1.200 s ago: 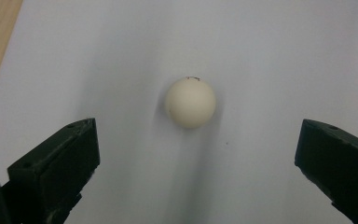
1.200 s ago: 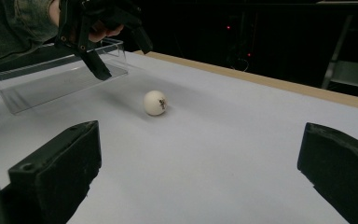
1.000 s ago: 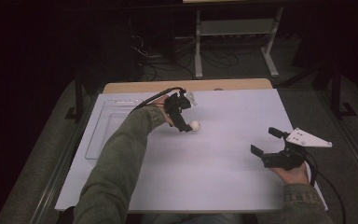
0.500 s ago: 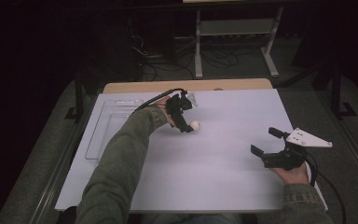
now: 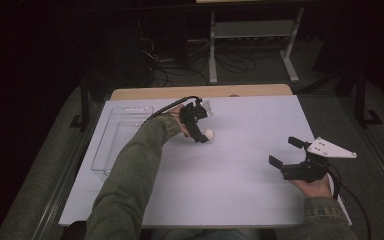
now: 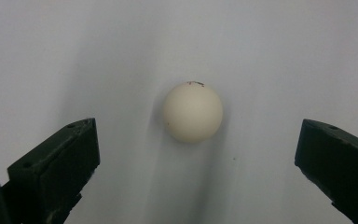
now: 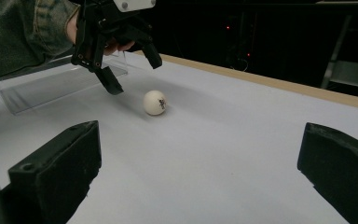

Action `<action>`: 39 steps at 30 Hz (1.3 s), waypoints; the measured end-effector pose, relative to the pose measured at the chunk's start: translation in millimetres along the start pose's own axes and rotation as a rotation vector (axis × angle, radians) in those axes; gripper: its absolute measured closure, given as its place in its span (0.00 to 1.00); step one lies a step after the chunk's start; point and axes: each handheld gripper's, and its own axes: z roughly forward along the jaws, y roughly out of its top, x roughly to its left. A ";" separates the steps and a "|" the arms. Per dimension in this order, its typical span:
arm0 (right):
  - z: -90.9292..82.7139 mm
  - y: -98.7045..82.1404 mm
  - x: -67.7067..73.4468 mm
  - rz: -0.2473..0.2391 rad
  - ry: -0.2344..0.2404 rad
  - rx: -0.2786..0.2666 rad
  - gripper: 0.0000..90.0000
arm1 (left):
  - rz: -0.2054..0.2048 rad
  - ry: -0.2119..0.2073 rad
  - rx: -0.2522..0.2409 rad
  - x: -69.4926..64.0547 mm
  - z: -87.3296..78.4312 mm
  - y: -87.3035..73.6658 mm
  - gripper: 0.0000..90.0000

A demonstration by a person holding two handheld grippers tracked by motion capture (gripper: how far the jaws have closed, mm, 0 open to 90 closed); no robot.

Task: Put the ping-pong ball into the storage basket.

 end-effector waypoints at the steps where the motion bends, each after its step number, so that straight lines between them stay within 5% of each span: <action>1: 0.0 0.0 0.1 0.000 0.000 0.000 0.00 | 0.004 -0.001 0.003 0.3 0.6 0.1 0.00; 39: 0.4 0.2 0.1 0.002 0.002 -0.002 0.00 | 0.026 -0.027 0.059 0.8 22.2 13.2 0.00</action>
